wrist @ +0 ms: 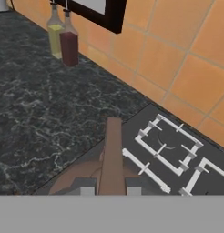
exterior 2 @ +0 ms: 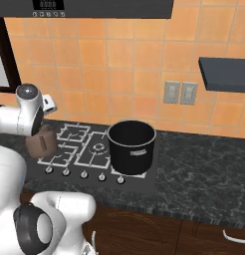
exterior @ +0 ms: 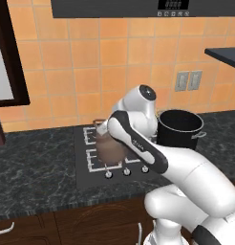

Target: Pick the kettle from the counter and place it on a stove burner. Then turn the burner on.

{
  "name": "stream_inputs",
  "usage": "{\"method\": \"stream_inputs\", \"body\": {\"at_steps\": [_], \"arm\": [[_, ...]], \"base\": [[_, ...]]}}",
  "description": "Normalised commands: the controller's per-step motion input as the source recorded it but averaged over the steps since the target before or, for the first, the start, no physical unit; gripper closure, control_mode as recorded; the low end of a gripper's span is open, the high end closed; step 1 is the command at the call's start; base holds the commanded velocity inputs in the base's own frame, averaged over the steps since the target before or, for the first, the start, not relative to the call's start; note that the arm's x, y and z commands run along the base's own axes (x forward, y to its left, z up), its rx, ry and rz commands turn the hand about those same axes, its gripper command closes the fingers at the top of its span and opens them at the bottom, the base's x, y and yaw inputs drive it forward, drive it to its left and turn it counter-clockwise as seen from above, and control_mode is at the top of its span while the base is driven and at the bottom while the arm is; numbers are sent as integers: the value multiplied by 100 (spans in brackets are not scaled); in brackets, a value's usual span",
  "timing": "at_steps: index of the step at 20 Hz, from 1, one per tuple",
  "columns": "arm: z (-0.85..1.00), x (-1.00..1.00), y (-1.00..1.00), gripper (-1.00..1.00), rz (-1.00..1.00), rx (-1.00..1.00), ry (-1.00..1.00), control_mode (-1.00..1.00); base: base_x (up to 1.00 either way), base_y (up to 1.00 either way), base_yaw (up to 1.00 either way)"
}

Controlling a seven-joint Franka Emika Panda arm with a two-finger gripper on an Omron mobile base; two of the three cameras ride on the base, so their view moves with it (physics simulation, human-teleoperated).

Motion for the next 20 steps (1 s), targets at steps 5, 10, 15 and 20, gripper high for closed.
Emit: {"method": "stream_inputs", "body": {"at_steps": [5,10,15,20], "arm": [[-3,38,0,100,-4,0,0,-100],[-10,33,0,100,-1,0,-1,-100],[-23,30,0,100,0,0,-5,-100],[-29,23,4,100,0,0,-7,-100]], "base": [[0,0,0],[0,0,0],[0,0,0],[0,0,0]]}}
